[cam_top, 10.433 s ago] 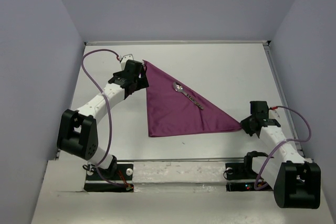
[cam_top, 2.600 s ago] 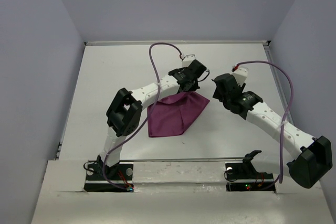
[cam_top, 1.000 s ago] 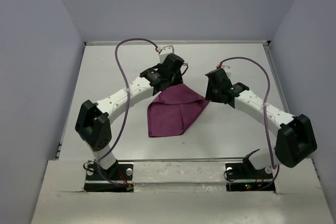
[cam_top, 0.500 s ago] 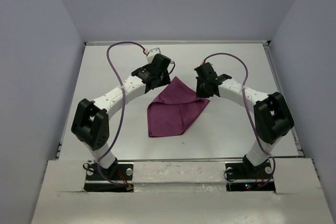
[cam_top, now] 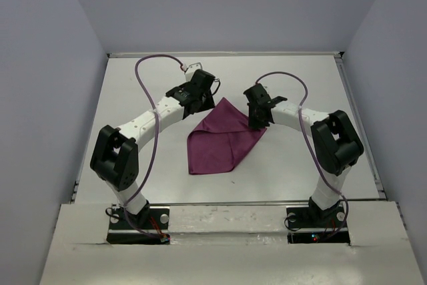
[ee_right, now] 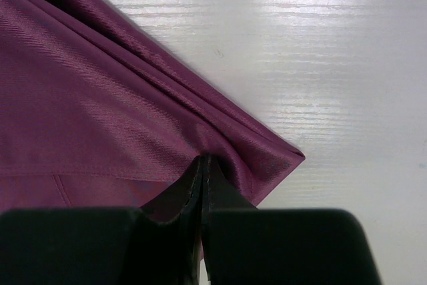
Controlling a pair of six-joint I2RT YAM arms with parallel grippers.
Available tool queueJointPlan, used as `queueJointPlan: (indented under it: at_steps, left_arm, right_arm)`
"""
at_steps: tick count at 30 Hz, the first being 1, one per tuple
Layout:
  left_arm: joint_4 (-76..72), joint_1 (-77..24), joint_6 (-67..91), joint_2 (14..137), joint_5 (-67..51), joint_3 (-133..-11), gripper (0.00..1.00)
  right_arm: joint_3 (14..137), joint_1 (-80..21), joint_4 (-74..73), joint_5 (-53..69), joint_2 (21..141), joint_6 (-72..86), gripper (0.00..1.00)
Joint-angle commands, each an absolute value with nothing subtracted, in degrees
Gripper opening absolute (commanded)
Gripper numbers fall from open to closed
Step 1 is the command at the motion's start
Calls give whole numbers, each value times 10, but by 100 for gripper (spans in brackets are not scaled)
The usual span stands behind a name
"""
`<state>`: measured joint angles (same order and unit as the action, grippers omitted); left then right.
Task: Fold the napkin, place the utensils inside, and roll it up
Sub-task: Fold the napkin at the center of the board.
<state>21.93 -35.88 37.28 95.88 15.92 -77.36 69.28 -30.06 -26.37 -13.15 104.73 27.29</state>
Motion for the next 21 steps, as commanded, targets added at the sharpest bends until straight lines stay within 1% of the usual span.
queueJointPlan:
  at_steps: [1,7,15,21]
  left_arm:
    - [210,-355,360,932,162,-767,50]
    - [198,-355,321,976,122,-792,49]
    - [185,-355,282,1065,66,-891,47]
    - [197,-355,272,1128,58,-958,47]
  right_arm:
    - [708,-299,-247,-134,1034,265,1]
    - [712,-299,-251,-138,1007,270,1]
    - [702,-299,-255,-165,962,289,1]
    - [708,-299,-256,-158,967,287,1]
